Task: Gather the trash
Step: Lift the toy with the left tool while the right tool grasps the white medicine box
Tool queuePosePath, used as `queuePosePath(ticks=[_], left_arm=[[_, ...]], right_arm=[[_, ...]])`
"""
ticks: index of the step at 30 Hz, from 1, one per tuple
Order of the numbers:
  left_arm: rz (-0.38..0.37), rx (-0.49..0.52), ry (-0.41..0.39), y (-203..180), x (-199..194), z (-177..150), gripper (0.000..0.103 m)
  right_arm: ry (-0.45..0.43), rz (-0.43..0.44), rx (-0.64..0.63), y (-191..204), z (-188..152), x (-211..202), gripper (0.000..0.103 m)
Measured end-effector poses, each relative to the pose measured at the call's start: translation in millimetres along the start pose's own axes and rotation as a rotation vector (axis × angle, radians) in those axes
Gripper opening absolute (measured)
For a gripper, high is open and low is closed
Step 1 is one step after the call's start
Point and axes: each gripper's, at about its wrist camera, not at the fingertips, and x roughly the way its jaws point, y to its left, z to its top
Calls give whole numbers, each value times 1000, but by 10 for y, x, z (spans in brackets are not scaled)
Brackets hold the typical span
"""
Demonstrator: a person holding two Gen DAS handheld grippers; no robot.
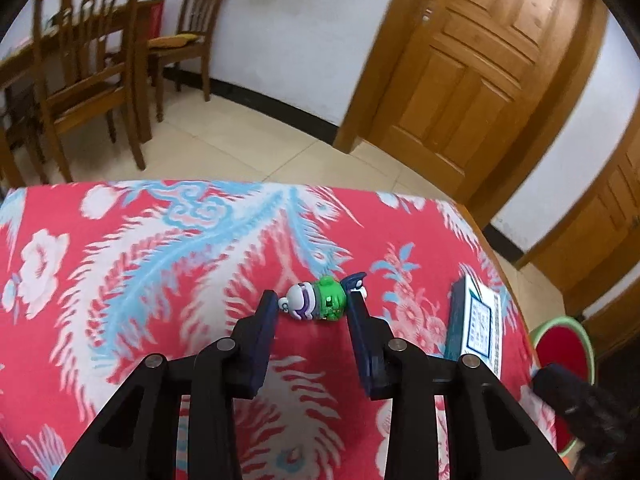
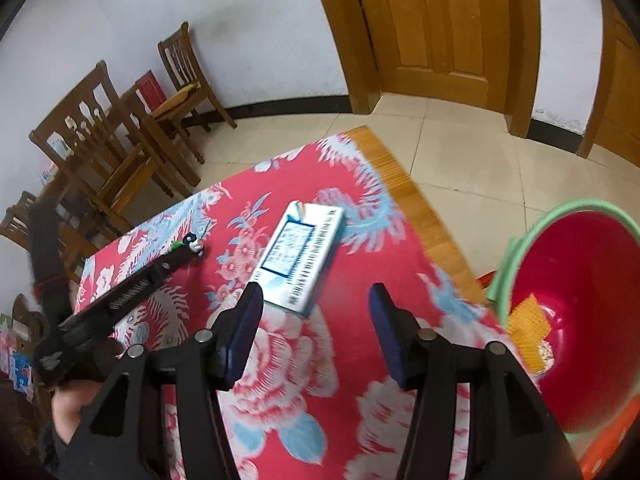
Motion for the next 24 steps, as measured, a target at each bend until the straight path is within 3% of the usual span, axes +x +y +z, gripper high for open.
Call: queuePosePath(ticks=[8,9,17,20,22,24], left_arm=[[-14,-56,9,128,-21,45,36],[-16,-61,7,143,-27,52,36],[-17,-93,5,203,-47,64,36],[-20,-96,5,212,-52,65,36],[-21,-94,2,197,-61,59,36],[-22,-93,0,194,-57,59,36]], right_arm=[[65,-72,41,165,85,476,60],[69,-77,43,185,89,521,64],[55,-150,8,371,91,660,71],[47,-173,-17,402,86,670,71],[42,-188,-26,399,80,664,59],[36,-196,-31,376,72,645,58]])
